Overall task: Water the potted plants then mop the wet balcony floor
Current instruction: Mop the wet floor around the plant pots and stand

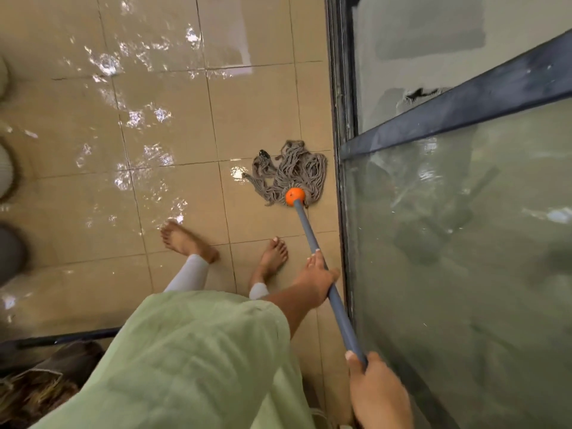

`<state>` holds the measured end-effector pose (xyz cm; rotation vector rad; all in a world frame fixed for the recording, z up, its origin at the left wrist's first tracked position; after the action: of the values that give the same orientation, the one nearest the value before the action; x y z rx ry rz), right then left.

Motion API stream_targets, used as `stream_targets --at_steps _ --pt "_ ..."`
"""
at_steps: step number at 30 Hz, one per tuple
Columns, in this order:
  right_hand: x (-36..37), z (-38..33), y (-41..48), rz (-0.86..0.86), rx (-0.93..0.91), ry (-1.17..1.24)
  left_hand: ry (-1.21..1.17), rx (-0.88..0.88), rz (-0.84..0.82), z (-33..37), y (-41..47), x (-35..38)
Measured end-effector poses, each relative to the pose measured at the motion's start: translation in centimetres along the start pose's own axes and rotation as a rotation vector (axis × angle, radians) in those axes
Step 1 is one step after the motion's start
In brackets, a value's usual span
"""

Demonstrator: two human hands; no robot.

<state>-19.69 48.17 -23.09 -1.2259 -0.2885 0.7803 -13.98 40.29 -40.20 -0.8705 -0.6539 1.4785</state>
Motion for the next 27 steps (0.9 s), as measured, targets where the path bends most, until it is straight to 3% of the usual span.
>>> stream_targets --at_steps 6,10,16,20,27 --pt "-5.1 -6.6 2.4 0.239 -0.178 0.161 0.229 0.008 0.142 -0.7 3.8 -11.2" --pt "-10.7 -13.5 5.9 0.304 -0.307 0.250 0.375 0.042 0.253 -2.0 5.7 -19.5" --pt "-18.6 -21.4 6.9 0.437 -0.444 0.231 0.222 0.008 0.413 -2.3 6.2 -27.2" --pt "-16.6 -17.1 7.5 0.407 -0.418 0.180 0.394 0.025 0.313 -1.2 4.7 -24.3" --pt "-6.2 -2.7 2.5 0.168 -0.136 0.101 0.503 0.167 0.070 2.9 0.2 -7.7"
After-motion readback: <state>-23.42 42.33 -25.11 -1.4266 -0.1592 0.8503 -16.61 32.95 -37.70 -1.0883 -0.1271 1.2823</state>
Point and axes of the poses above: each hand's wrist, its own y-axis towards the middle knuckle, its own x-axis out of the palm, z = x × y, the point moved 5 cm from there along y, towards the middle knuckle, and after that the axes turned 9 degrees about -z, right-handed, at the moved point
